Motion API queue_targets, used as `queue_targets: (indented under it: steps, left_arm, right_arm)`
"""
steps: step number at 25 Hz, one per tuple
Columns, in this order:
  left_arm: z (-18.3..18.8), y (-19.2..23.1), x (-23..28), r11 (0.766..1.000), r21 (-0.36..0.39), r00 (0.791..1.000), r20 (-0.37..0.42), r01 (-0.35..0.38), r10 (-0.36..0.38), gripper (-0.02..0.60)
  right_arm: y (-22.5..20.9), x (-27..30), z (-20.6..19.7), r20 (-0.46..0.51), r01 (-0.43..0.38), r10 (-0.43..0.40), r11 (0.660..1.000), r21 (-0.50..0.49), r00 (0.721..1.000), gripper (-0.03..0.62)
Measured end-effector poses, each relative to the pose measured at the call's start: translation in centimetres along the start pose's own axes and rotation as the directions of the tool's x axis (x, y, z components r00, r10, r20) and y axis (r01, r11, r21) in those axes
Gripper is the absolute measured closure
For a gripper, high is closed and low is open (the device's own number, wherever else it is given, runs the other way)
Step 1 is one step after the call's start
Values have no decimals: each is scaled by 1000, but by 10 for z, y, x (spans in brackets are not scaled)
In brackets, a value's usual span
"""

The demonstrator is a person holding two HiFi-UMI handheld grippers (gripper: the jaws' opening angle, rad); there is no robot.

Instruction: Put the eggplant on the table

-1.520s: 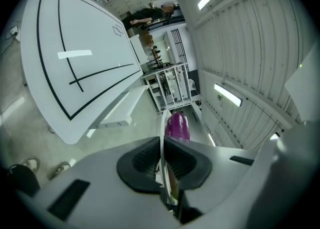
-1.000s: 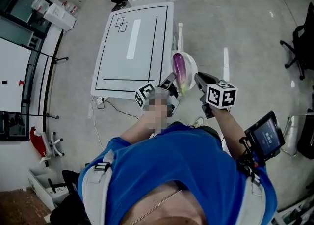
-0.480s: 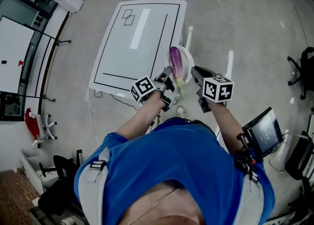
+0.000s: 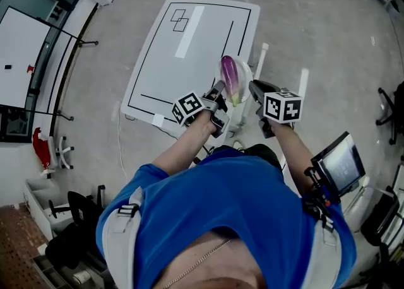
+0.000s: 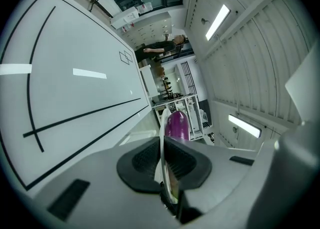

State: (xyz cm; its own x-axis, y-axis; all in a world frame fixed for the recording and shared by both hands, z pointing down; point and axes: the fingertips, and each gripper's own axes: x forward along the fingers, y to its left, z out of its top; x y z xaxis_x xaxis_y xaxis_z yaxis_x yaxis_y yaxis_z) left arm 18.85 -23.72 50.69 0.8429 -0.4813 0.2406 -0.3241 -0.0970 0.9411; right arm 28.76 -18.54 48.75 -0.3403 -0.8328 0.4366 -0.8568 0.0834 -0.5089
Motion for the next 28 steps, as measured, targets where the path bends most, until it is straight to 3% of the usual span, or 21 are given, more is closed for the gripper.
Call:
queue_targets:
  steps: [6, 13, 28]
  left_arm:
    - [20, -4, -8, 1000, -14, 998, 57, -8, 8, 554]
    - [60, -5, 21, 1000, -12, 988, 150, -26, 28, 554]
    - [112, 45, 74, 989, -72, 953, 267, -131, 146, 554]
  right_arm:
    - [12, 17, 14, -31, -34, 33, 999, -25, 999, 551]
    - [-1, 58, 52, -82, -102, 96, 992, -69, 992, 551]
    - [-42, 154, 72, -238, -188, 161, 977, -97, 958, 551]
